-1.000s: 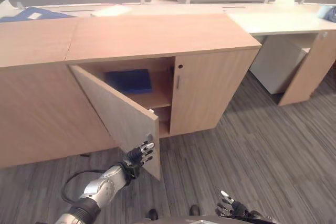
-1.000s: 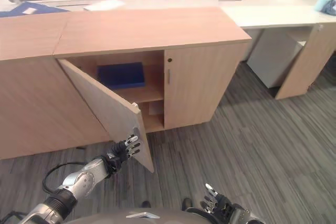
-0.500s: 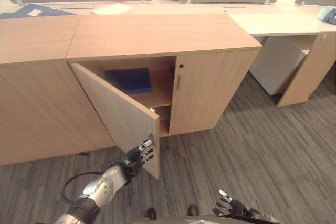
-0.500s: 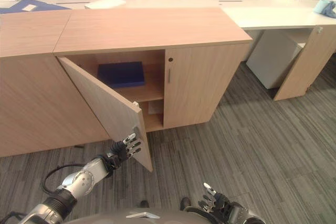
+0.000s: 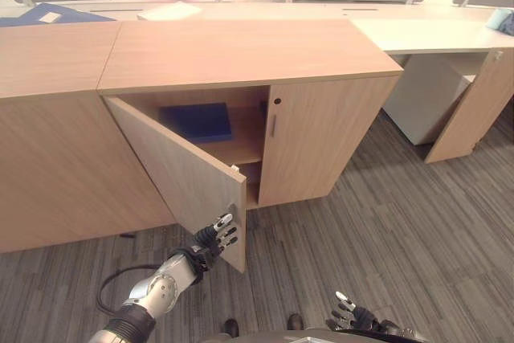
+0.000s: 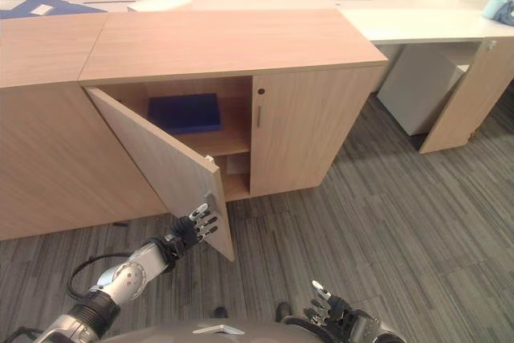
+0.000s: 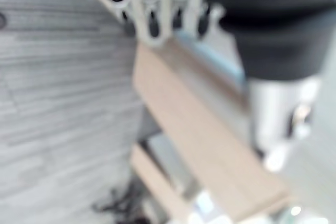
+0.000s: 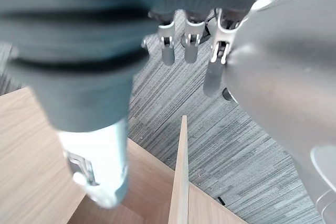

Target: Put the empty folder in the office cabinet

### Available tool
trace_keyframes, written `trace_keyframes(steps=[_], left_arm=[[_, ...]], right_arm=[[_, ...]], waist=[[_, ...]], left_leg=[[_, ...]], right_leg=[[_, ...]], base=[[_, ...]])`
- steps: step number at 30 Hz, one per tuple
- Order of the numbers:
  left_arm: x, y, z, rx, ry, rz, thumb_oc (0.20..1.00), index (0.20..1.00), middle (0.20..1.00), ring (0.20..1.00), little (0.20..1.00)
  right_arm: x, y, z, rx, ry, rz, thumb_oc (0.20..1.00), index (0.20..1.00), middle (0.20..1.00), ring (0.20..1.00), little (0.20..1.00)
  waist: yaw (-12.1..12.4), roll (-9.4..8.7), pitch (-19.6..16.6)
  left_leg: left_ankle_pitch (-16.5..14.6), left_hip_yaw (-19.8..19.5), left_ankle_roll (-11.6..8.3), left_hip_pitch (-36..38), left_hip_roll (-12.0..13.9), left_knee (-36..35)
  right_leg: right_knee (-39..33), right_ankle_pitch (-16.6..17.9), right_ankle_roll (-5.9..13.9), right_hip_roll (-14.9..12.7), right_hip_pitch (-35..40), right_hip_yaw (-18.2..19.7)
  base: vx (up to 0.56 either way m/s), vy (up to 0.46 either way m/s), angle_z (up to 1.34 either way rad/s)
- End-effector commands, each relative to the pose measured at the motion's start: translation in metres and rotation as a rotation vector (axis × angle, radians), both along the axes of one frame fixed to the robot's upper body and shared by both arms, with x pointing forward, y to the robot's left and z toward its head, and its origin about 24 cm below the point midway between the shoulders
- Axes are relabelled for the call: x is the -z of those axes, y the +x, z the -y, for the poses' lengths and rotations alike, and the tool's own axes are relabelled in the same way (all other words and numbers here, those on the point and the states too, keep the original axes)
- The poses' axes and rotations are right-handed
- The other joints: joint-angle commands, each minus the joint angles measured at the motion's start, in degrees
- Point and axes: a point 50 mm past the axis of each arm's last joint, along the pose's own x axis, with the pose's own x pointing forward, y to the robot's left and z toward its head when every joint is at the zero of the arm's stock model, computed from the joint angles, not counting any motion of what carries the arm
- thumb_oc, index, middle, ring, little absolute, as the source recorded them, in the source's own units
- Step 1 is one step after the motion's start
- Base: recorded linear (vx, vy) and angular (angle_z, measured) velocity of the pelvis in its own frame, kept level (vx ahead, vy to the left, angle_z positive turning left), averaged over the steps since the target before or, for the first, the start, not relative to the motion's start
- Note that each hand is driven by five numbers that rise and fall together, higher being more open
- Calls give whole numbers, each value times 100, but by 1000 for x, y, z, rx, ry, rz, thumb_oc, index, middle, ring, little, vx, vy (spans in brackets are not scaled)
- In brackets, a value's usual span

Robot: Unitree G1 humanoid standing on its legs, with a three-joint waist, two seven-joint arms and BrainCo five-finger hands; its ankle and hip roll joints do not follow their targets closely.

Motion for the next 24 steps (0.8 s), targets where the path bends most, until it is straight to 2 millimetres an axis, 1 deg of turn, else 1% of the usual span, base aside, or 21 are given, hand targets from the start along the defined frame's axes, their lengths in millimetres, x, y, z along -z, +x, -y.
trace_keyframes(steps=[1, 3, 4, 5, 6, 7, 8, 9, 12, 13, 17, 19, 20, 22, 24], left_arm=[[-183, 51, 61, 207, -242, 955, 1000, 1000, 1000, 1000, 1000], [-201, 52, 51, 136, -42, 1095, 1000, 1000, 1000, 1000, 1000], [-210, 52, 47, 108, -1, 1140, 1000, 1000, 1000, 1000, 1000], [-217, 53, 44, 79, 18, 1167, 1000, 1000, 1000, 1000, 1000], [-229, 53, 38, 34, 34, 1217, 1000, 1000, 1000, 1000, 1000], [-236, 53, 36, 16, 45, 1240, 1000, 1000, 1000, 1000, 1000], [-244, 53, 35, -19, 89, 1261, 1000, 1000, 1000, 1000, 1000], [-246, 58, 33, -84, 193, 1256, 1000, 1000, 1000, 1000, 1000], [-246, 62, 32, -103, 220, 1256, 1000, 1000, 1000, 1000, 1000], [-245, 69, 31, -161, 294, 1254, 1000, 1000, 1000, 1000, 1000], [-244, 71, 30, -171, 321, 1247, 1000, 1000, 1000, 1000, 1000], [-241, 73, 27, -186, 330, 1215, 1000, 1000, 1000, 1000, 1000], [-234, 75, 25, -195, 341, 1164, 1000, 1000, 1000, 1000, 1000], [-226, 76, 22, -205, 365, 1122, 1000, 1000, 1000, 1000, 1000], [-224, 76, 20, -223, 387, 1117, 1000, 1000, 1000, 1000, 1000]], right_arm=[[3, -10, 2, -72, -10, -55, 1000, 1000, 1000, 1000, 1000], [3, -13, 2, -74, -15, -56, 1000, 1000, 1000, 1000, 1000], [4, -14, 2, -74, -18, -56, 1000, 1000, 1000, 1000, 1000], [4, -14, 1, -71, -19, -56, 1000, 1000, 1000, 1000, 1000], [4, -16, 0, -69, -19, -60, 1000, 1000, 1000, 1000, 1000], [4, -17, 0, -69, -18, -63, 1000, 1000, 1000, 1000, 1000], [5, -17, 0, -65, -14, -62, 1000, 1000, 1000, 1000, 1000], [5, -17, 0, -58, -6, -57, 1000, 1000, 1000, 1000, 1000], [5, -17, -3, -57, -1, -55, 1000, 1000, 1000, 1000, 1000], [4, -14, -7, -49, 9, -48, 1000, 1000, 1000, 1000, 1000], [4, -13, -9, -42, 11, -45, 1000, 1000, 1000, 1000, 1000], [4, -12, -9, -39, 11, -44, 1000, 1000, 1000, 1000, 1000], [5, -17, -8, -44, 7, -56, 1000, 1000, 1000, 1000, 1000], [6, -21, -6, -47, 1, -71, 1000, 1000, 1000, 1000, 1000], [7, -23, -5, -44, -1, -76, 1000, 1000, 1000, 1000, 1000]], waist=[[69, 290, -167], [85, 310, -172], [96, 314, -174], [105, 315, -177], [121, 320, -188], [130, 319, -196], [141, 315, -208], [138, 305, -220], [125, 300, -228], [104, 294, -254], [99, 294, -266], [101, 304, -267], [93, 314, -255], [97, 318, -248], [107, 315, -245]], left_leg=[[-768, -115, 9, -71, 57, -51], [-753, -139, 5, -83, 57, -51], [-751, -149, 2, -87, 51, -51], [-743, -172, -2, -94, 47, -51], [-733, -196, -8, -106, 44, -51], [-727, -211, -14, -116, 43, -51], [-715, -243, -28, -131, 40, -51], [-701, -278, -35, -144, 30, -51], [-701, -277, -34, -142, 26, -51], [-686, -279, -37, -160, 26, -51], [-685, -275, -38, -173, 26, -51], [-686, -265, -40, -187, 34, -51], [-686, -246, -46, -189, 47, -51], [-684, -238, -46, -178, 48, -51], [-686, -248, -42, -180, 43, -51]], right_leg=[[3, -676, -59, 353, 273, -190], [3, -686, -55, 348, 277, -204], [3, -687, -46, 343, 281, -218], [3, -691, -43, 339, 283, -231], [3, -699, -46, 335, 284, -248], [3, -700, -46, 334, 283, -253], [3, -697, -43, 333, 280, -259], [3, -683, -35, 334, 275, -264], [3, -679, -28, 333, 271, -262], [3, -676, -34, 339, 249, -251], [3, -679, -38, 343, 234, -243], [3, -687, -44, 343, 217, -236], [3, -687, -45, 341, 210, -234], [3, -679, -42, 341, 222, -239], [3, -682, -42, 338, 224, -245]], base=[[0, 0, 0], [0, 0, 0], [0, 0, 0], [0, 0, 0], [18, 1, 7], [22, -6, 15], [25, -17, 26], [22, -18, 30], [13, -11, 10], [21, -14, -4], [7, 0, -5], [6, 16, -8], [0, 0, 0], [7, 4, -4], [5, 2, -2]])
